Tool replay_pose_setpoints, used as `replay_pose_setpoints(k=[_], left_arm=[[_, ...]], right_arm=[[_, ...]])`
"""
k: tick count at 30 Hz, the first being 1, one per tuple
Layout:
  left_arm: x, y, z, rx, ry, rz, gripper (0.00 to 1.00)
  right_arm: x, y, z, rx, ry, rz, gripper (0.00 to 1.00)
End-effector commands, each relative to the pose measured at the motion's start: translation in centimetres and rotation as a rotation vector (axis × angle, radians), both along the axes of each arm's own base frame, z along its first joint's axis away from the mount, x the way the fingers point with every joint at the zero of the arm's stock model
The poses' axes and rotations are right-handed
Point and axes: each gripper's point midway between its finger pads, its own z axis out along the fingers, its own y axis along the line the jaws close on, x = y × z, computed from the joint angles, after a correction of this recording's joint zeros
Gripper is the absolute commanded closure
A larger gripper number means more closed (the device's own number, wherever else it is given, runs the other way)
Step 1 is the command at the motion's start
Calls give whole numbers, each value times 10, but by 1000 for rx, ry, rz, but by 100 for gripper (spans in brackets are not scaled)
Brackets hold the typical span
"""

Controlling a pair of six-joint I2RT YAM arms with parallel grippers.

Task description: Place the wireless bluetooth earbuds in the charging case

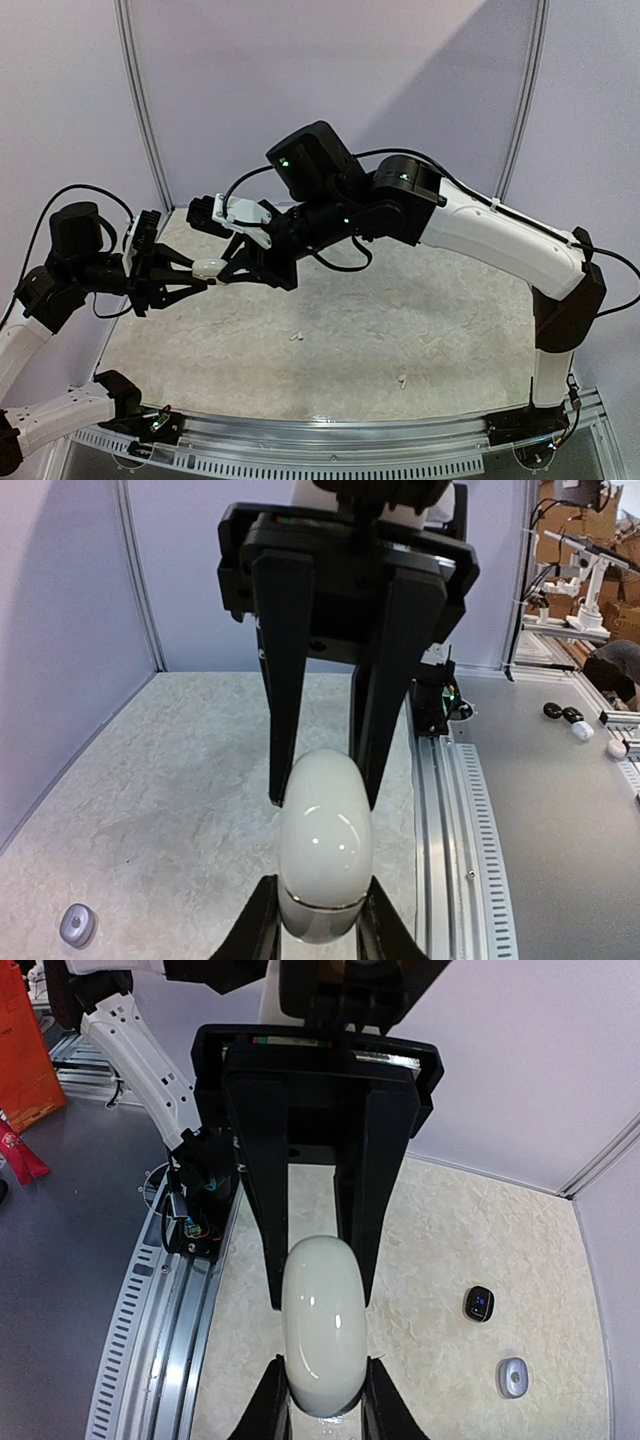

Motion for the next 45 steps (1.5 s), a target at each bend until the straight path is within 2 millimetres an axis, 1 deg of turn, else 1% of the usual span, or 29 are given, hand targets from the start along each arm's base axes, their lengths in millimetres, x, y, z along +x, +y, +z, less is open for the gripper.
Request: replay_pose_setpoints(k=[1, 2, 5, 6, 7, 8, 11, 16, 19, 22, 30, 36, 40, 42, 45], left_arm=[[-11, -3, -4, 2, 8, -53, 100], [-12, -2, -5, 2, 8, -54, 100], [-12, -2, -3, -4, -8, -51, 100], [-13, -1, -3, -6, -16, -48, 100], [-13, -1, -2, -8, -27, -46, 100], [-14, 0, -2, -9, -38, -45, 100], [-15, 1, -1, -11, -66, -45, 100], [-19, 2, -4, 12, -108, -57, 100], [-23, 5, -13, 65, -145, -69, 100], [-26, 8, -20, 104, -188, -76, 100], [-25, 9, -20, 111, -216, -62, 100], [-27, 10, -17, 97, -222, -60, 100], [-27, 9, -21, 95, -180, -56, 100], [-20, 8, -23, 79, -120, -16, 100], [-9, 5, -24, 28, 8, 40, 100]], right_arm=[[1, 7, 4, 26, -16, 0, 100], [2, 8, 5, 30, -19, -9, 100], [10, 8, 5, 33, -18, -57, 64], [11, 9, 4, 34, -20, -63, 56], [12, 10, 4, 38, -17, -69, 50], [13, 11, 3, 42, -15, -71, 47], [15, 15, 2, 55, -7, -81, 46], [26, 17, 2, 66, -1, -126, 46], [32, 16, 6, 83, 16, -149, 47], [33, 15, 12, 100, 22, -153, 48], [34, 19, 9, 105, 39, -145, 48], [37, 19, 1, 88, 53, -153, 48], [40, 19, -3, 80, 70, -166, 48], [40, 19, -2, 84, 78, -164, 48], [33, 19, 3, 94, 97, -134, 46]])
